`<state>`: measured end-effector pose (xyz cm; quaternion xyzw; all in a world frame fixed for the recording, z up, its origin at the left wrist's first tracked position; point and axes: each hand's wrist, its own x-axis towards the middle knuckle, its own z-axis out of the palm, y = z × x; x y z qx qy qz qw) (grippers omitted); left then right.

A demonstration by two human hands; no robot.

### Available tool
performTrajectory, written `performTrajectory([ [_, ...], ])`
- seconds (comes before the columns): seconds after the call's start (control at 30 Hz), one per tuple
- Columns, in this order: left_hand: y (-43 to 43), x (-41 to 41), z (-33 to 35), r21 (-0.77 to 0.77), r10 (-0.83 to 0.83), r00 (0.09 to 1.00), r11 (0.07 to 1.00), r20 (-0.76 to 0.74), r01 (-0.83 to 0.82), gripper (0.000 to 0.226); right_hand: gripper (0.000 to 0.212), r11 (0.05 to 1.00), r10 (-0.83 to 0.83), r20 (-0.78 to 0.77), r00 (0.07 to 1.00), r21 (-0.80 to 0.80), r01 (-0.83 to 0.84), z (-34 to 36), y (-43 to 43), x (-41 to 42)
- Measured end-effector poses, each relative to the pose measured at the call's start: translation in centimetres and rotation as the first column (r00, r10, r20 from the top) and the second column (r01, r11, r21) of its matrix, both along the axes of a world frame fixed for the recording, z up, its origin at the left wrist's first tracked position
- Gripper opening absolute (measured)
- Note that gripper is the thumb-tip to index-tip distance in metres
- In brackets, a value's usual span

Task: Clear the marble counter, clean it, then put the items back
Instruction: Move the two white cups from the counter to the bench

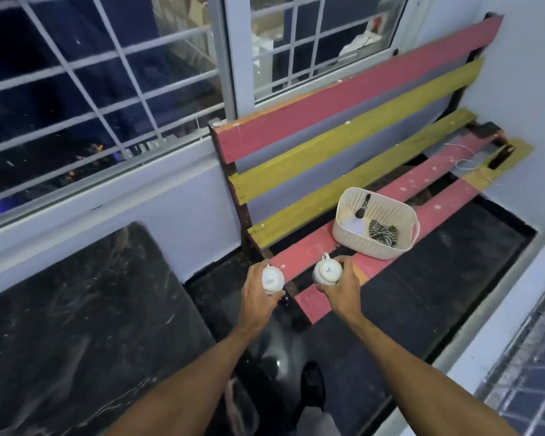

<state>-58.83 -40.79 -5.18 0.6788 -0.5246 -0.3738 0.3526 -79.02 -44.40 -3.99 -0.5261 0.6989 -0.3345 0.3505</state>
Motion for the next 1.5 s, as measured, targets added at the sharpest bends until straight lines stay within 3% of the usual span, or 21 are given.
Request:
performTrajectory([
  [0.27,-12.5,-4.9,-12.4,0.088,0.099,0.995,0.991,0.026,-0.101,0.071,0.052,0.986,0.146,-0.015,0.989,0.084,-0.144,-14.5,-14.4,-2.4],
  [0.43,-16.7,-6.9,-19.5,0.147,0.141,0.990,0.979,0.018,-0.142,0.075,0.051,0.973,0.215,-0.079,0.974,0.104,-0.206,-21.5,-18.9,-3.3],
  [0.87,-18.0,-8.5,-24.6,0.264,0.159,0.987,0.952,0.000,-0.154,0.097,0.059,0.948,0.292,-0.070,0.954,0.150,-0.280,-26.0,-21.9,-4.0],
  [1.07,-17.8,-8.1,-24.0,0.335,0.204,0.977,0.927,-0.065,-0.171,0.119,0.073,0.930,0.311,-0.052,0.949,0.221,-0.293,-26.4,-22.1,-4.3],
  [1.23,-15.7,-6.2,-19.9,0.371,0.159,0.984,0.921,-0.084,-0.117,0.129,0.114,0.927,0.341,-0.093,0.936,0.200,-0.318,-23.0,-19.7,-4.3],
  [1.37,-12.1,-3.7,-13.2,0.278,0.144,0.987,0.953,-0.065,-0.120,0.116,0.095,0.945,0.323,-0.210,0.923,0.130,-0.301,-16.7,-15.2,-1.5],
  [1.5,-7.5,0.4,-4.9,0.158,0.198,0.980,0.968,-0.012,-0.194,0.092,0.070,0.930,0.364,-0.176,0.915,0.015,-0.367,-9.4,-9.2,4.6],
])
